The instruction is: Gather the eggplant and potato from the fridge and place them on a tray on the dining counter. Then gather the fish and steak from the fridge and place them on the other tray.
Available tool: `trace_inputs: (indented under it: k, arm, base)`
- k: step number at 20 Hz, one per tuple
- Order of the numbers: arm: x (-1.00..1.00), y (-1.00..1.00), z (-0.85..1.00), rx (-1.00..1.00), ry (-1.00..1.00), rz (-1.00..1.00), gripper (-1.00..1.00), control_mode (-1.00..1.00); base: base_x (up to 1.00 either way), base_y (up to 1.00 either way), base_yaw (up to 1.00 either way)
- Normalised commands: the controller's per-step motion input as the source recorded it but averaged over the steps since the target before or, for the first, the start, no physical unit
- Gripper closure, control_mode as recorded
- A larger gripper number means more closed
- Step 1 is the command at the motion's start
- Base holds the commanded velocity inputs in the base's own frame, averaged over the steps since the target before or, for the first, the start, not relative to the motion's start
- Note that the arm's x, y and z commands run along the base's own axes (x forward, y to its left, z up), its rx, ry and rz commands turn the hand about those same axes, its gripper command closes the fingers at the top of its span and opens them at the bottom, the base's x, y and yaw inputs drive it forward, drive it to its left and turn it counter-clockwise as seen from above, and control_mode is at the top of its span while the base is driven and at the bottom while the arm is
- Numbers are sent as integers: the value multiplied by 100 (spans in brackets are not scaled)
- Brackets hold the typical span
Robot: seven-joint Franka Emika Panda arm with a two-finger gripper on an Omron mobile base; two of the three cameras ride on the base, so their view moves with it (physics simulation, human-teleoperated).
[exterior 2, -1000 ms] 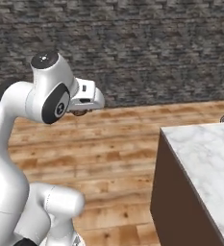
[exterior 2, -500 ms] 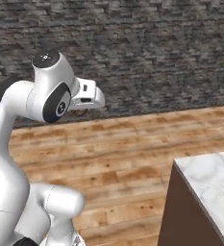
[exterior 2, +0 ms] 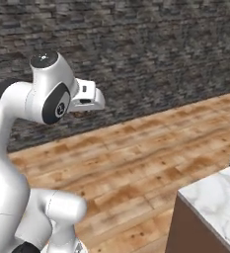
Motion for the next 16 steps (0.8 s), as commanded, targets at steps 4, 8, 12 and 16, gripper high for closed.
trace_inputs:
  k: [4,8,12,16]
  arm:
    - [0,0,0,0,0,0,100,100]
    - [0,0,0,0,0,0,100,100]
    - [0,0,0,0,0,0,100,100]
    - [0,0,0,0,0,0,100,100]
  base:
    - [100,9,-56]
    - [100,9,-55]
    - [100,19,-52]
    - [100,28,-52]
